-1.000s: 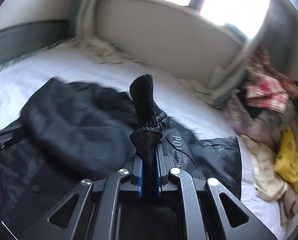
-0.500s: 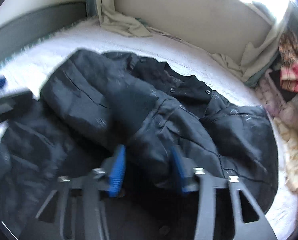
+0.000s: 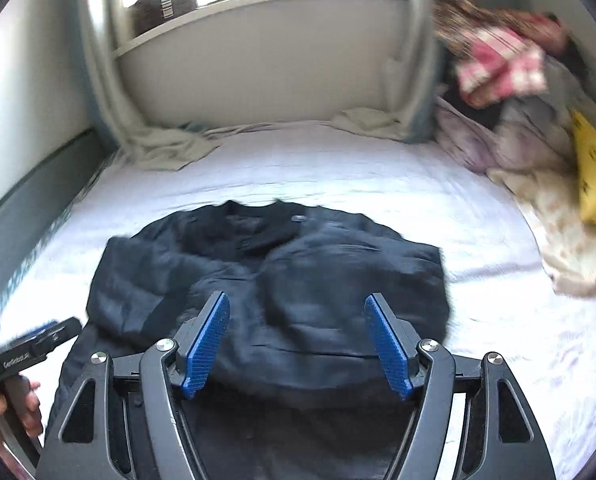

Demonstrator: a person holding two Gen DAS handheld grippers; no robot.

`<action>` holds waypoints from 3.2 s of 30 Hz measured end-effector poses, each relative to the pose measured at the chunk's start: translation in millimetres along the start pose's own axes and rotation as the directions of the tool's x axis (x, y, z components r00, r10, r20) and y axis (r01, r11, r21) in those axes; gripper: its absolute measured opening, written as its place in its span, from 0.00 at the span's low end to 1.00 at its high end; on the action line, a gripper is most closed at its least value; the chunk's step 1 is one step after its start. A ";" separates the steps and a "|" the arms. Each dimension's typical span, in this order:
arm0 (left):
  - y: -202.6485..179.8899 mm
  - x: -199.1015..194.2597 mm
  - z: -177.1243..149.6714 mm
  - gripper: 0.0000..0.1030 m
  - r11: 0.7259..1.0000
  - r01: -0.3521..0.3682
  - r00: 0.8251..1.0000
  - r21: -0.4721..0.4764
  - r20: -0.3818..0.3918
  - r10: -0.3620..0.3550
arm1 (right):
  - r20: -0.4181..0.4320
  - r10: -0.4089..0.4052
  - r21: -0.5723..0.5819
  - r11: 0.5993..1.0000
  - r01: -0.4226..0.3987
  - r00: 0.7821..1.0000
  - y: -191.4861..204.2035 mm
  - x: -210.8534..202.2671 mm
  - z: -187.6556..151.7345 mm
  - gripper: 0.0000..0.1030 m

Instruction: Fold large clothes

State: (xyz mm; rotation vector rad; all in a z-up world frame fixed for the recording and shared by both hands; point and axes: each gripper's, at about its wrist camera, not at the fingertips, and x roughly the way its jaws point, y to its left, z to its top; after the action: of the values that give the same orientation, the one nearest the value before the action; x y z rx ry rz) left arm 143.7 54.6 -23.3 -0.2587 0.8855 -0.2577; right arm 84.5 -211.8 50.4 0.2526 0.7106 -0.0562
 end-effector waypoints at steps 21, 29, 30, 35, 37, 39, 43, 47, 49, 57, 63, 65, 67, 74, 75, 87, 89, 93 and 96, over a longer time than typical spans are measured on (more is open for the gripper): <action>-43.3 106.6 5.9 0.76 0.977 0.212 0.955 -0.025 -0.206 -0.213 | -0.047 0.034 0.088 0.996 -0.030 0.998 -37.6 5.7 9.3 0.67; -71.5 123.9 -0.3 0.37 0.962 0.270 0.930 0.021 -0.263 -0.256 | -0.039 0.058 0.165 0.985 -0.050 0.998 -47.2 8.9 20.4 0.67; -74.9 121.9 -0.2 0.34 0.961 0.276 0.929 0.028 -0.265 -0.259 | -0.044 0.064 0.175 0.983 -0.056 0.997 -47.9 10.5 20.7 0.67; -78.3 96.6 11.1 0.28 0.957 0.281 0.939 0.064 -0.226 -0.261 | -0.044 0.068 0.180 0.982 -0.059 0.997 -47.8 10.7 21.5 0.67; -77.0 81.2 19.0 0.28 0.958 0.273 0.948 0.087 -0.194 -0.253 | -0.036 0.058 0.181 0.982 -0.051 0.998 -49.6 8.7 21.4 0.67; -71.9 63.1 28.1 0.28 0.960 0.256 0.960 0.111 -0.150 -0.238 | -0.033 0.050 0.188 0.981 -0.043 0.998 -54.0 8.0 20.9 0.67; -48.9 35.6 43.1 0.28 0.971 0.193 0.981 0.139 -0.060 -0.186 | -0.038 0.037 0.200 0.979 -0.028 0.999 -60.0 9.0 19.5 0.67; -8.8 31.1 48.5 0.28 0.988 0.087 0.996 0.124 -0.022 -0.085 | -0.047 0.011 0.180 0.984 -0.002 0.999 -59.1 12.2 17.8 0.67; 11.7 38.0 45.5 0.28 0.994 0.050 0.998 0.092 -0.034 -0.047 | -0.056 -0.004 0.171 0.985 0.013 0.998 -58.2 15.9 16.8 0.67; 41.8 72.4 40.5 0.34 0.999 -0.012 0.996 0.047 -0.091 0.016 | -0.128 -0.060 0.117 0.990 0.075 0.990 -48.9 47.0 9.7 0.61; 38.6 61.6 40.3 0.56 0.992 -0.109 0.991 0.063 -0.075 0.114 | -0.181 -0.076 0.076 0.993 0.091 0.980 -44.4 69.8 2.6 0.54; 35.8 45.3 44.6 0.58 0.983 -0.163 0.986 0.084 -0.012 0.165 | -0.186 -0.073 0.078 0.993 0.089 0.980 -42.8 74.6 3.1 0.51; 29.6 31.1 46.9 0.65 0.985 -0.148 0.989 0.083 0.040 0.145 | -0.175 -0.074 0.075 0.993 0.088 0.982 -38.4 76.5 5.0 0.51; -7.3 67.8 37.0 0.69 0.979 -0.079 0.996 0.186 -0.022 0.084 | -0.146 -0.090 -0.022 0.996 0.087 0.985 -7.9 94.9 5.7 0.48; -6.4 78.2 33.8 0.69 0.977 -0.097 0.993 0.189 -0.046 0.107 | -0.156 -0.090 -0.039 0.996 0.085 0.984 -3.1 101.2 3.1 0.47; -9.3 116.2 9.1 0.70 0.942 -0.187 0.975 0.278 -0.066 0.213 | -0.223 -0.171 -0.135 0.980 0.143 0.960 3.1 159.3 -29.5 0.45; -6.6 117.9 7.9 0.70 0.941 -0.187 0.975 0.282 -0.067 0.214 | -0.222 -0.176 -0.134 0.980 0.149 0.959 2.4 166.3 -34.4 0.45; -3.1 120.7 5.3 0.70 0.946 -0.178 0.977 0.272 -0.069 0.204 | -0.206 -0.189 -0.139 0.977 0.162 0.960 2.4 176.0 -43.9 0.46; -1.6 122.0 3.9 0.70 0.946 -0.176 0.978 0.271 -0.065 0.200 | -0.205 -0.178 -0.120 0.981 0.156 0.962 -0.8 180.8 -47.5 0.46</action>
State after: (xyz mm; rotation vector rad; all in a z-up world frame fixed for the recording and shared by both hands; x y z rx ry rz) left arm 220.6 13.7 -108.9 0.0873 0.9485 -0.2080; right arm 191.1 -194.6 -102.2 0.1000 0.9472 -0.1549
